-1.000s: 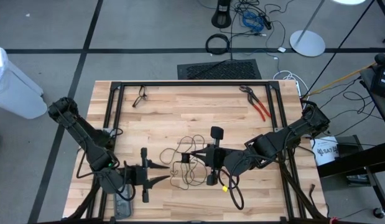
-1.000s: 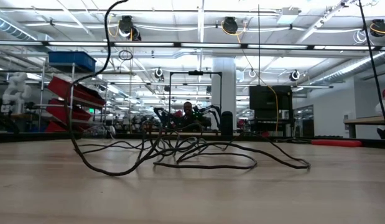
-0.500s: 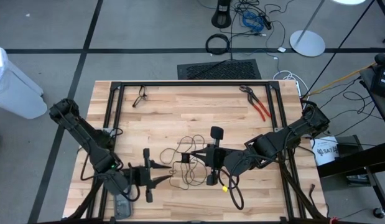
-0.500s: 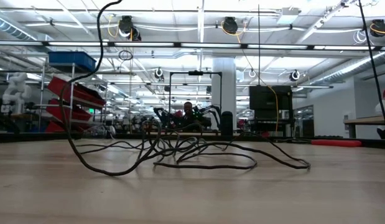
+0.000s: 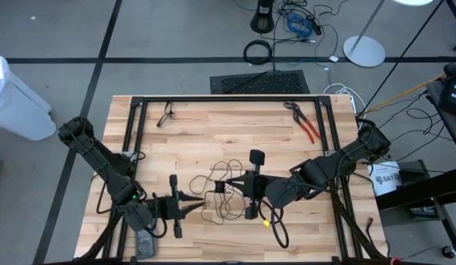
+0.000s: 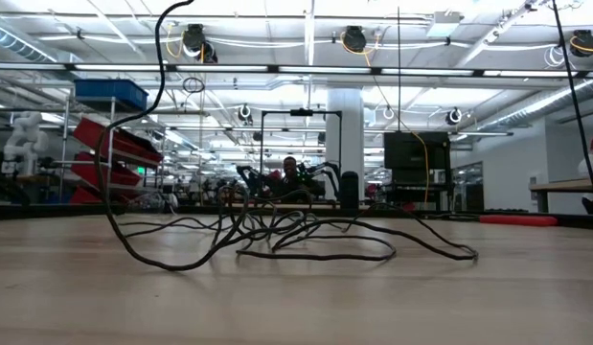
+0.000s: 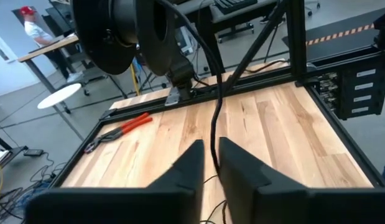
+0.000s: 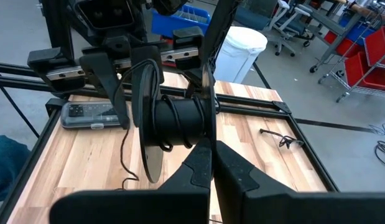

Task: Coil cords
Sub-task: Coil the black wire onto the spool

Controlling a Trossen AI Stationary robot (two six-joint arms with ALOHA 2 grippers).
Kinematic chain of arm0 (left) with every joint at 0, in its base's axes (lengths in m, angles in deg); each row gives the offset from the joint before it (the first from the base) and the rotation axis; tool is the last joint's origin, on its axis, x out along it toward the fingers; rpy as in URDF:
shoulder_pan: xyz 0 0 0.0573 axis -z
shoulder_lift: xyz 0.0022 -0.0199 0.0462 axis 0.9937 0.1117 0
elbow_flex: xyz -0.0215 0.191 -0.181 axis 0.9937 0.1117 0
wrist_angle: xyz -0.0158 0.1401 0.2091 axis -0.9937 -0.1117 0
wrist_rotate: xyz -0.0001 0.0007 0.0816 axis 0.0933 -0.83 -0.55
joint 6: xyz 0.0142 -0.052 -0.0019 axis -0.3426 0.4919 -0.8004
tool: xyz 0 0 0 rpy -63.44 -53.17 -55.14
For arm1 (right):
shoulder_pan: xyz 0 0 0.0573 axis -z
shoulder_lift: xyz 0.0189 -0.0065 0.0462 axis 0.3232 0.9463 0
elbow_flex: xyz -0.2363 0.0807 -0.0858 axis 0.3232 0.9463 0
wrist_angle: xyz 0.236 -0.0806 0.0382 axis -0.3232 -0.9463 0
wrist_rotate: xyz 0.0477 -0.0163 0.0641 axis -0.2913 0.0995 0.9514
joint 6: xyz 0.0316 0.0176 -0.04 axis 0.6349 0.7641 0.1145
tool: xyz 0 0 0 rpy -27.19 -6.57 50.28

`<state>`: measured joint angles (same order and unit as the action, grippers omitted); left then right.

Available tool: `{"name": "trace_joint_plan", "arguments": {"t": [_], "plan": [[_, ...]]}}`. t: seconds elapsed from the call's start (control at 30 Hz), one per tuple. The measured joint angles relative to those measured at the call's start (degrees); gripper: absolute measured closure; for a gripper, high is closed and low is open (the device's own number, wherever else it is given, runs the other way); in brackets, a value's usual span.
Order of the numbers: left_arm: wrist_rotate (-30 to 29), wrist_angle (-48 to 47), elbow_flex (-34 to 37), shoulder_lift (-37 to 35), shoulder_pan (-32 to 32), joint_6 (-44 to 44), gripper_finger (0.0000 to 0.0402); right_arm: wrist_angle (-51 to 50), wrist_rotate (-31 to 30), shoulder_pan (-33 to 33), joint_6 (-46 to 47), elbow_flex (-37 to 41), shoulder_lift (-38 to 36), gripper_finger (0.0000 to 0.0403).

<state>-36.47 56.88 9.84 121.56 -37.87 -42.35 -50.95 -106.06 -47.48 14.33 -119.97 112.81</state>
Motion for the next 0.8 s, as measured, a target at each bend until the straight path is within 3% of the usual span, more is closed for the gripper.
{"name": "trace_joint_plan", "arguments": {"t": [0.17,0.5,0.8], "plan": [[-0.83,0.0,0.0,0.0,0.0,0.26,0.0395,0.0,0.0,0.0,0.0,0.0,0.0,0.0403],[-11.29,-7.39,0.01,0.01,-0.21,6.65,0.0399,2.38,0.5,0.02,1.14,0.0,0.0,0.0403],[-10.63,-11.62,0.02,0.02,-3.24,14.16,0.04,9.41,0.84,0.26,0.72,0.0,1.06,0.0403]]}}
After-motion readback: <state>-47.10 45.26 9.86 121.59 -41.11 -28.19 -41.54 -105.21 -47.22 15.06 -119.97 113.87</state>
